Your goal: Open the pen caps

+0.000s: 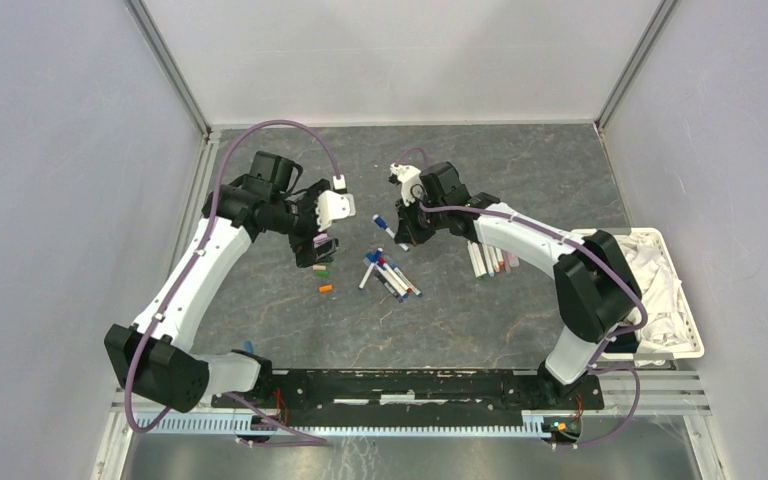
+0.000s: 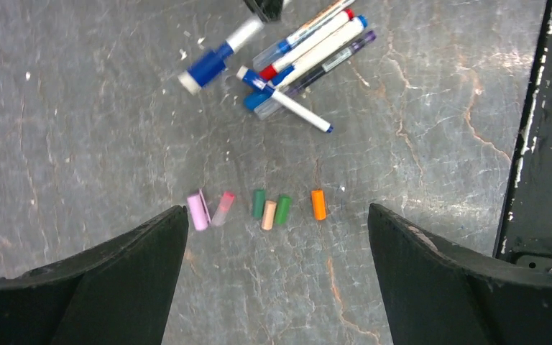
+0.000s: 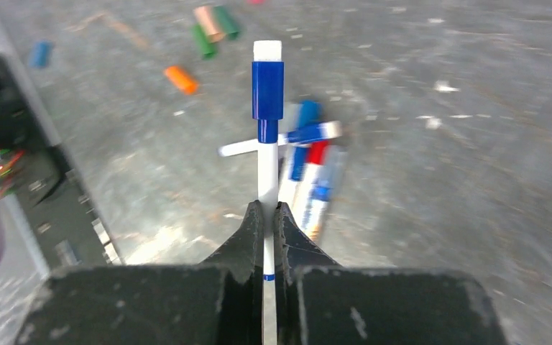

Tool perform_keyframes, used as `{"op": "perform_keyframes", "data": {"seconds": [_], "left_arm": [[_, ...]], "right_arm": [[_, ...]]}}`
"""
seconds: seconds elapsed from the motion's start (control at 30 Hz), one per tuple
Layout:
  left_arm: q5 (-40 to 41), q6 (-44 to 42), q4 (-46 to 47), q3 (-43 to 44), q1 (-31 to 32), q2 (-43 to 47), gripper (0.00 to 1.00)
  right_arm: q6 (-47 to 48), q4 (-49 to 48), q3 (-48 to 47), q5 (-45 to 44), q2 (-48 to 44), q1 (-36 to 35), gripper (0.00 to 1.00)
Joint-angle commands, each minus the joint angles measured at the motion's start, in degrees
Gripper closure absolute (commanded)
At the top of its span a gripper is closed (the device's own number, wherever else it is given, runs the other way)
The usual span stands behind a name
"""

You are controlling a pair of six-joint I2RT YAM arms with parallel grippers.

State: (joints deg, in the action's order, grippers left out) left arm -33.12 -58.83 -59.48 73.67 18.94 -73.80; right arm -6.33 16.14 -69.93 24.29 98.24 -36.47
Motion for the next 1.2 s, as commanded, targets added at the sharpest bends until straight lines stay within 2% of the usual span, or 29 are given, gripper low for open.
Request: {"op": "perform_keyframes", "data": {"seconds": [0.0, 0.13, 0.37, 0.53, 0.73, 0.83, 0.9, 0.93, 1.0, 1.07, 1.17], "left_arm": [[-5.42, -10.79, -1.48, -0.24, 1.66, 0.01, 0.02], [-4.06, -13.83, -2.02, -0.09, 4.46, -1.58, 0.06], [1.83, -17.26, -2.96, -2.53, 11.17, -3.66, 0.13], [4.29, -18.44, -2.92, -3.83, 12.55, -4.36, 0.27], [5.21, -18.71, -2.36, -3.69, 13.81, -5.49, 0.51], [5.39, -18.54, -2.19, -3.42, 14.59, -6.02, 0.71], [5.59, -18.23, -2.21, -3.15, 15.08, -6.37, 0.92], [5.74, -18.12, -2.17, -2.98, 15.27, -6.42, 0.97], [5.77, -17.87, -2.21, -2.55, 15.44, -6.68, 0.98], [5.79, -17.66, -2.2, -2.16, 15.49, -6.86, 0.98], [5.96, -17.6, -2.58, -1.8, 15.75, -6.88, 0.98]], "right_arm": [[-0.37, 2.8, -1.64, 20.11, -1.51, -0.26, 1.0], [-0.24, 3.12, -2.42, 26.89, -0.66, -0.83, 1.0], [-0.91, 3.35, -3.78, 31.95, 2.25, -2.48, 1.0], [-2.59, 1.68, -3.98, 33.73, 2.81, -2.48, 1.0], [-3.56, 0.91, -4.51, 34.86, 3.27, -2.57, 1.0], [-3.82, 0.59, -4.13, 35.47, 3.28, -2.93, 1.0], [-4.44, -0.08, -3.83, 35.55, 3.36, -3.3, 1.0], [-4.9, -0.62, -3.52, 35.48, 3.43, -3.4, 0.98], [-5.89, -1.58, -3.26, 35.38, 3.88, -3.92, 0.82], [-7.15, -2.7, -3.16, 35.01, 4.57, -4.44, 0.7], [-7.92, -3.57, -3.84, 34.86, 6.09, -5.31, 0.62]]}}
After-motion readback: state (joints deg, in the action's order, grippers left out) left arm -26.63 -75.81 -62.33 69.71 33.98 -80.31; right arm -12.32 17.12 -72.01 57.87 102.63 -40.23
